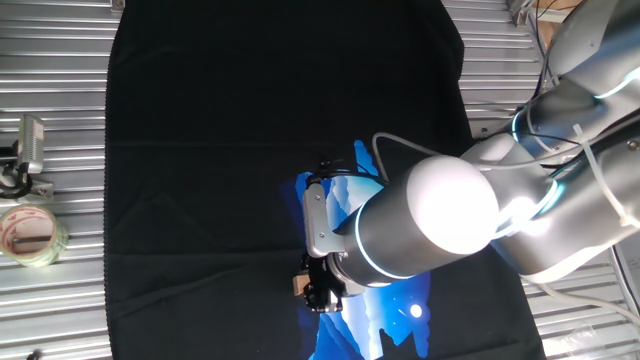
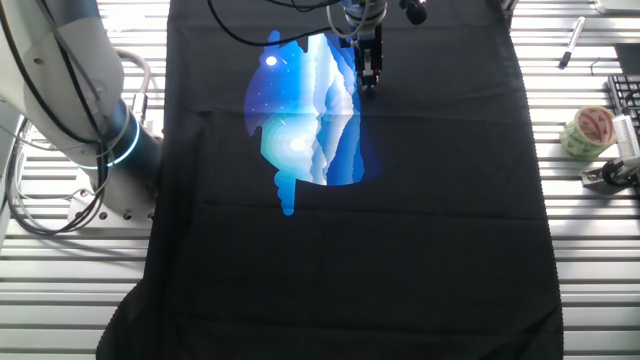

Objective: Pick up the small block on the left and move it to the right

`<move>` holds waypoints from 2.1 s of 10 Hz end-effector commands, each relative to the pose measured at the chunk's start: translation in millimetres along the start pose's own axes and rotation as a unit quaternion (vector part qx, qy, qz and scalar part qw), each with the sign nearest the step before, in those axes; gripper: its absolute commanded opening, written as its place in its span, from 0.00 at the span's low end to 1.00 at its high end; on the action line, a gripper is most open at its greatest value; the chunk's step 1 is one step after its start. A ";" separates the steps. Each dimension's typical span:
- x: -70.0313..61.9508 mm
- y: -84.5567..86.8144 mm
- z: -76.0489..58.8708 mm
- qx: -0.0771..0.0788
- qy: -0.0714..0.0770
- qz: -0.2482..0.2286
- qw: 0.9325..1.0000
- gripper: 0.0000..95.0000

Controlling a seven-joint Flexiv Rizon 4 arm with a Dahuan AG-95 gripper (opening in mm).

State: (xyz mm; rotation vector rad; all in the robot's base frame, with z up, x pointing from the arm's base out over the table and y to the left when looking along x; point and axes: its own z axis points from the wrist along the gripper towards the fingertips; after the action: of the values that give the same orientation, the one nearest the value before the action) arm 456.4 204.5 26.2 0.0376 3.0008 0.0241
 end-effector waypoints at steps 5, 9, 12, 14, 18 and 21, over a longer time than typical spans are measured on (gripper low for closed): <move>0.1 -0.4 0.7 0.002 -0.002 -0.001 1.000 0.00; 0.1 -0.4 0.7 0.002 -0.002 0.000 1.000 0.00; 0.1 -0.4 0.7 0.002 -0.002 0.001 1.000 0.00; 0.1 -0.4 0.7 0.002 -0.002 -0.002 1.000 0.00; -0.3 -0.2 0.3 0.001 -0.002 -0.010 1.000 0.40; -0.7 -0.1 0.0 0.000 -0.002 -0.014 1.000 0.40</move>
State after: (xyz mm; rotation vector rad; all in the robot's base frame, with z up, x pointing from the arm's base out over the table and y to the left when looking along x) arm 457.3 204.1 26.7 -0.0023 2.9962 0.0193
